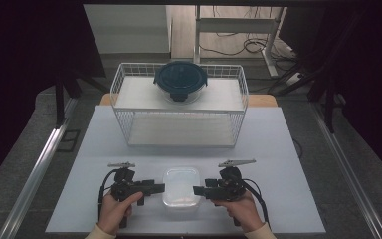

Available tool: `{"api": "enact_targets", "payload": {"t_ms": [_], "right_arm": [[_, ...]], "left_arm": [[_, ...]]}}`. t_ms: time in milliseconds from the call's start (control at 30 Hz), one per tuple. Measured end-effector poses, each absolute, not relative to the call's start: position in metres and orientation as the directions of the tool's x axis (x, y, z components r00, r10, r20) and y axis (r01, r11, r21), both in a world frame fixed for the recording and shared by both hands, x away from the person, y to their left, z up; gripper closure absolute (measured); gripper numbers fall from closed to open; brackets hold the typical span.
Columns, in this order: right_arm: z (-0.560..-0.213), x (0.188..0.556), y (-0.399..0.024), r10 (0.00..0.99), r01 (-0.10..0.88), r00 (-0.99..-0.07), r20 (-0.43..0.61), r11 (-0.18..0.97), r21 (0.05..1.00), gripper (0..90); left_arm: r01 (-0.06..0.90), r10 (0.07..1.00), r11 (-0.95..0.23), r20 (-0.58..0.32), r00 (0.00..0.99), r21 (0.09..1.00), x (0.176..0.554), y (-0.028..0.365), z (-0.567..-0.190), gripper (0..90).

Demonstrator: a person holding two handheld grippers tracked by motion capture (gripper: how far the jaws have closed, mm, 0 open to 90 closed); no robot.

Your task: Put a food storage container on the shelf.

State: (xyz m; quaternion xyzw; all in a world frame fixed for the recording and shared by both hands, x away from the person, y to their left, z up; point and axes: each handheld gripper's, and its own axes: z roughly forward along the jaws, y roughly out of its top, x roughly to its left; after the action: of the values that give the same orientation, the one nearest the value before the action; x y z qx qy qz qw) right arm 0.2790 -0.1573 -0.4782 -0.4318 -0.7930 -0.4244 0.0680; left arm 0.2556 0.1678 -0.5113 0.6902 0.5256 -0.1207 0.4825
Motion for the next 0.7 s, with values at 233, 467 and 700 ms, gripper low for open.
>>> {"api": "enact_targets", "payload": {"t_ms": [233,467,700], "right_arm": [[-0.484,0.281,-0.153,0.632,0.767,-0.589,0.503,0.242,0.594,40.3],[-0.490,0.284,-0.153,0.631,0.799,-0.551,0.546,0.209,0.564,47.8],[-0.493,0.286,-0.160,0.636,0.830,-0.496,0.591,0.146,0.539,63.4]], "left_arm": [[0.855,0.601,0.040,-0.696,0.392,0.516,0.259,0.165,-0.517,40.0],[0.874,0.555,0.046,-0.740,0.380,0.483,0.262,0.162,-0.523,44.3],[0.885,0.535,0.085,-0.770,0.348,0.458,0.260,0.159,-0.525,56.8]]}}
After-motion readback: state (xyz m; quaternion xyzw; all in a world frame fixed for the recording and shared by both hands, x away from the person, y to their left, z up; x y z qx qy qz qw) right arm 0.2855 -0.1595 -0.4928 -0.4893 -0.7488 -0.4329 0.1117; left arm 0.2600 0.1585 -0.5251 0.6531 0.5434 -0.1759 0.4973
